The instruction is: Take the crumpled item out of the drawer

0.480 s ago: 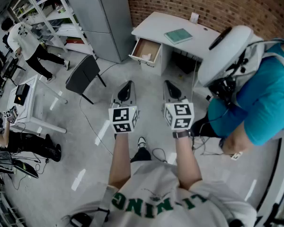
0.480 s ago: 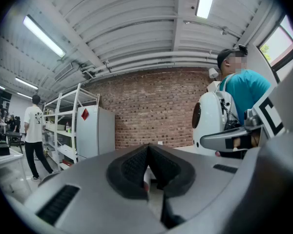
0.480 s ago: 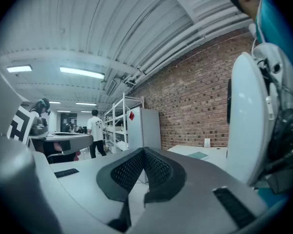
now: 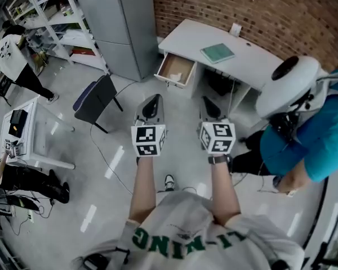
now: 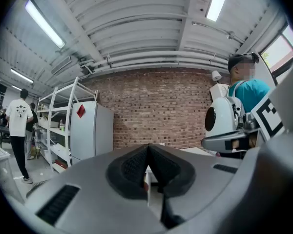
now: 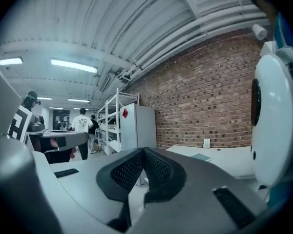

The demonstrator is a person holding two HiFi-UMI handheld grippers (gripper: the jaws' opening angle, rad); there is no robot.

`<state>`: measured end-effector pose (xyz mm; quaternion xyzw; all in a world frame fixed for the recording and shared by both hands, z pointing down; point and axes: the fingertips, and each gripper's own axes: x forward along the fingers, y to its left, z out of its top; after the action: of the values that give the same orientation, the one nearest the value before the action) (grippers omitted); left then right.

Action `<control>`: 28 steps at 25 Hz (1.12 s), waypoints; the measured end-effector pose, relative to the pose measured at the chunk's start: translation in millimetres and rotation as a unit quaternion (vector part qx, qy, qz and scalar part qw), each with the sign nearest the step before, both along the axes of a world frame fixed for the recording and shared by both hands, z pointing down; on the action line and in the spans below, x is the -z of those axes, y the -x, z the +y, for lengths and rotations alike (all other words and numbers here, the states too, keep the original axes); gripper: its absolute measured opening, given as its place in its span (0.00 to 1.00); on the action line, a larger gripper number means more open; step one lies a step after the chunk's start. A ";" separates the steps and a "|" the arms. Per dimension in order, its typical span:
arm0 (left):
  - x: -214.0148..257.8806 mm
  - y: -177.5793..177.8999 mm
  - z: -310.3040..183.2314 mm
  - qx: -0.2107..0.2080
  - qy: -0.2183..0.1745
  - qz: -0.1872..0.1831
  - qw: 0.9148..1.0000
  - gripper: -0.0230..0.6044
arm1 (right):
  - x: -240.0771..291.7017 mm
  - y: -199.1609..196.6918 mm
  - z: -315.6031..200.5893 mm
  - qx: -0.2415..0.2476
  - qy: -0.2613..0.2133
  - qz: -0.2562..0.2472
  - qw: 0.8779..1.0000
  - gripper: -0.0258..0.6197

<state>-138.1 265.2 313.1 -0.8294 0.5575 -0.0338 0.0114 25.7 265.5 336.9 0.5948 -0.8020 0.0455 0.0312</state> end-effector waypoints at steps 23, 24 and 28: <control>-14.8 -18.5 -265.1 0.008 0.024 0.007 1.000 0.04 | -13.2 9.7 -272.0 0.046 0.018 -0.029 0.998 0.05; -12.1 -22.2 -282.8 0.011 0.024 0.005 1.000 0.03 | -9.3 6.5 -292.1 0.052 0.017 -0.030 0.998 0.05; -18.2 -51.4 -348.1 0.023 0.034 0.006 0.999 0.03 | -7.0 -20.1 -366.0 0.071 0.017 -0.043 0.996 0.05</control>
<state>-86.7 -82.9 331.3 -0.8164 0.5751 -0.0483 -0.0207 45.9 -100.5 343.9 0.5337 -0.8417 0.0819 0.0100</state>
